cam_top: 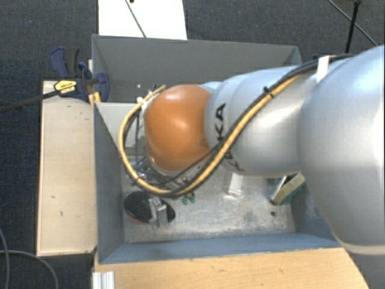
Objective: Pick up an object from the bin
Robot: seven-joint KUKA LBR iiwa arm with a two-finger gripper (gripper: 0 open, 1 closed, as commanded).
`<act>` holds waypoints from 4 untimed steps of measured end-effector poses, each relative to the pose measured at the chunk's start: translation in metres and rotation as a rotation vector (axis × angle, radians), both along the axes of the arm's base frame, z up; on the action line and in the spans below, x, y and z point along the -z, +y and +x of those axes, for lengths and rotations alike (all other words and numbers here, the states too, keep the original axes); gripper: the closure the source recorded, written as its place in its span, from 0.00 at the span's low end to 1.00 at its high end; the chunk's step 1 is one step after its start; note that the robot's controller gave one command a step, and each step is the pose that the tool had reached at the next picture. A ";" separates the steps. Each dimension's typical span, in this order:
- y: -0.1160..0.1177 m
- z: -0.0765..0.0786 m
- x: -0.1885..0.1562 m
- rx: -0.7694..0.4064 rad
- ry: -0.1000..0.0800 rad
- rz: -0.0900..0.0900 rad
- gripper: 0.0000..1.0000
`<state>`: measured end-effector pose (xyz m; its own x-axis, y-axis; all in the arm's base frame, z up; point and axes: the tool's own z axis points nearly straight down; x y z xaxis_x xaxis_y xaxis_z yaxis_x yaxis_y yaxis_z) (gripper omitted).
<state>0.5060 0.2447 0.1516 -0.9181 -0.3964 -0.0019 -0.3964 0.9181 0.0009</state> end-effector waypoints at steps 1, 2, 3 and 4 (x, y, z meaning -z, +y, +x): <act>-0.023 0.007 0.082 -0.358 0.004 -0.002 0.00; -0.022 0.008 0.081 -0.353 0.002 -0.001 1.00; -0.018 0.009 -0.047 -0.341 -0.007 0.001 1.00; 0.010 0.015 -0.218 -0.998 -0.009 -0.001 1.00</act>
Offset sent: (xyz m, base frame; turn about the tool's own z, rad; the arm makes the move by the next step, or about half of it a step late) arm 0.0078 -0.0220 -0.0805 -0.3599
